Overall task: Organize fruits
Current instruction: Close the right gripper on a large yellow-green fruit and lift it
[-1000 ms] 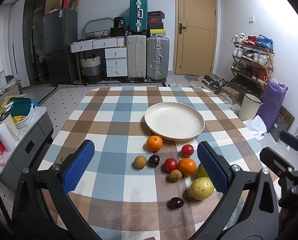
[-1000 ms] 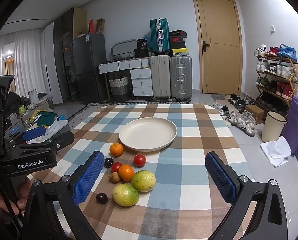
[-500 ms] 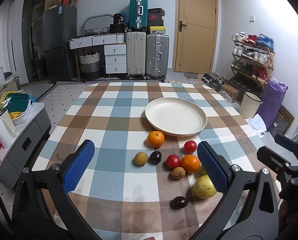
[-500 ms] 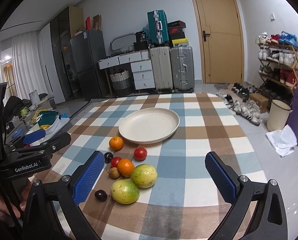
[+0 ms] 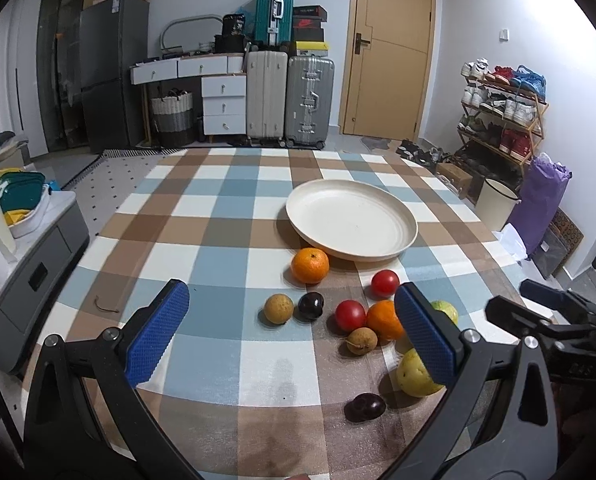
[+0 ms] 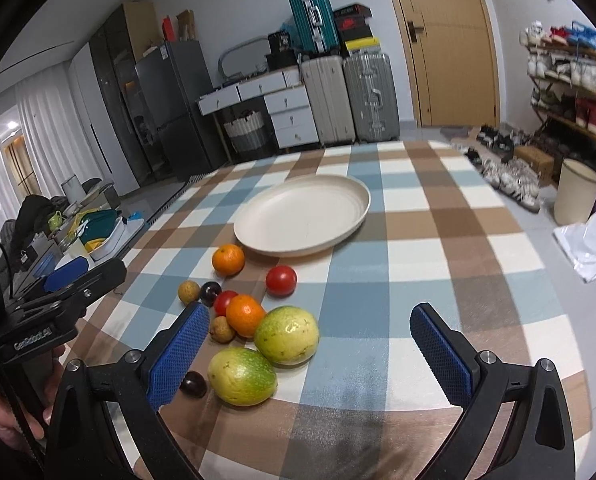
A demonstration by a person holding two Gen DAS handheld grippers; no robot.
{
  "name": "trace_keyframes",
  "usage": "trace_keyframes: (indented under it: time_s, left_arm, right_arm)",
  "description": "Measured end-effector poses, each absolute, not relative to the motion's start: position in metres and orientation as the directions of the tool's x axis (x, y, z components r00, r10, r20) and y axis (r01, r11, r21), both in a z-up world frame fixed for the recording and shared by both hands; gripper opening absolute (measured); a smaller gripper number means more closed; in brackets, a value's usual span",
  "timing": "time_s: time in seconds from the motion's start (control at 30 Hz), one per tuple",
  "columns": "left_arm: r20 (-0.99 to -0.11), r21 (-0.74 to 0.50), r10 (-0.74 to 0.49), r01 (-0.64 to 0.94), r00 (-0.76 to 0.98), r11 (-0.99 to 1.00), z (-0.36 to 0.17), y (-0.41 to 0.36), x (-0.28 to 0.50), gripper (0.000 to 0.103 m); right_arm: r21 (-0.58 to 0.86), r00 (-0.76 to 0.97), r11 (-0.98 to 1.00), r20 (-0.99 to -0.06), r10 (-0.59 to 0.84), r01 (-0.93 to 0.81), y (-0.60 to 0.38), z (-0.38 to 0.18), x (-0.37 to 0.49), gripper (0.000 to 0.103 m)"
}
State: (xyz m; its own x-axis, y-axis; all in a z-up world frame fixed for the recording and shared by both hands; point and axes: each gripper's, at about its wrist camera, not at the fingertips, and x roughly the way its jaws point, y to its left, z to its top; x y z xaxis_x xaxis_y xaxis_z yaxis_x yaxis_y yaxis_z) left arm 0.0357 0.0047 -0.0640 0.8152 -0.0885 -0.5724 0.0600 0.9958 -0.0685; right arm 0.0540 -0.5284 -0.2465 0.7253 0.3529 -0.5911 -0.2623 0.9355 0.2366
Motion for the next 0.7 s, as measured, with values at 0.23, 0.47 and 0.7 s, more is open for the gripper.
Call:
trace_keyframes:
  time_s: [0.23,0.47,0.7]
  left_arm:
    - [-0.603,-0.079,-0.099,0.064,0.791,0.995,-0.082,0.007,0.051,0.102]
    - [-0.622,-0.108,-0.113,0.058,0.775,0.992,-0.09,0.013,0.06,0.102]
    - [-0.626,-0.13,-0.149,0.086,0.765,0.988,-0.095,0.01,0.061,0.102]
  right_arm:
    - [0.295,0.661,0.921,-0.642,0.389,-0.255,-0.529,-0.273,0.078,0.103]
    - [0.34,0.619,0.906,-0.663,0.422,-0.254,-0.526,-0.289,0.095,0.098]
    - [0.377,0.574,0.889,-0.679,0.457,-0.261,-0.519,-0.3,0.104,0.083]
